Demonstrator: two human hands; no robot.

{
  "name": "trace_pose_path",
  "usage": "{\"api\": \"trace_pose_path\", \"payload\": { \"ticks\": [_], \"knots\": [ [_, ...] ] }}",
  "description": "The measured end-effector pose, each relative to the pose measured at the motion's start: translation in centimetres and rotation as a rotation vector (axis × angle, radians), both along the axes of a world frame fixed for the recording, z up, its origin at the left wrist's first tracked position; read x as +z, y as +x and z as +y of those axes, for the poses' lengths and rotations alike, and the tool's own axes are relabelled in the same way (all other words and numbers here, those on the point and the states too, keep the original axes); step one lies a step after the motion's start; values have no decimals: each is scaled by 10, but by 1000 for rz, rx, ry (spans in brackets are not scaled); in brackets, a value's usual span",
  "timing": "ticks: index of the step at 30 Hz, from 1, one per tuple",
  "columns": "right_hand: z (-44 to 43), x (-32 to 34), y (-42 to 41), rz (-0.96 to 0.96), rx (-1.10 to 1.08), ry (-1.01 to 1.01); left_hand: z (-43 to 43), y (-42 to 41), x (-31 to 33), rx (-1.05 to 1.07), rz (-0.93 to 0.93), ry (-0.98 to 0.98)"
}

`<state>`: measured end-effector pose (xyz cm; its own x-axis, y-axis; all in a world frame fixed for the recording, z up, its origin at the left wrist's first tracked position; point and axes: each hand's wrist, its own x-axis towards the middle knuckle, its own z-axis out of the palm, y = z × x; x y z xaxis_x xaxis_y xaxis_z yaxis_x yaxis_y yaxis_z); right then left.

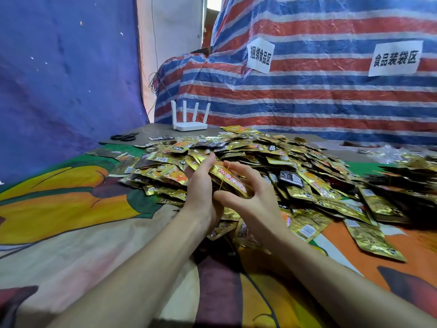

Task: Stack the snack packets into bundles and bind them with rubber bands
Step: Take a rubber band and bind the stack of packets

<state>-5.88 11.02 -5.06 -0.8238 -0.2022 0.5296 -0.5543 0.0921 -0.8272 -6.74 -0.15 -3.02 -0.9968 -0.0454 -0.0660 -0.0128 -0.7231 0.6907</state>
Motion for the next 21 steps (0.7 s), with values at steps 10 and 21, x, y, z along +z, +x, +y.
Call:
{"api": "trace_pose_path", "payload": {
  "ticks": [10,21],
  "knots": [
    [7,1,-11,15,-55,-157,8,-1,-7,137,91,-151],
    [31,8,-17,-53,155,276,4,0,-15,274,398,-403]
  ]
}}
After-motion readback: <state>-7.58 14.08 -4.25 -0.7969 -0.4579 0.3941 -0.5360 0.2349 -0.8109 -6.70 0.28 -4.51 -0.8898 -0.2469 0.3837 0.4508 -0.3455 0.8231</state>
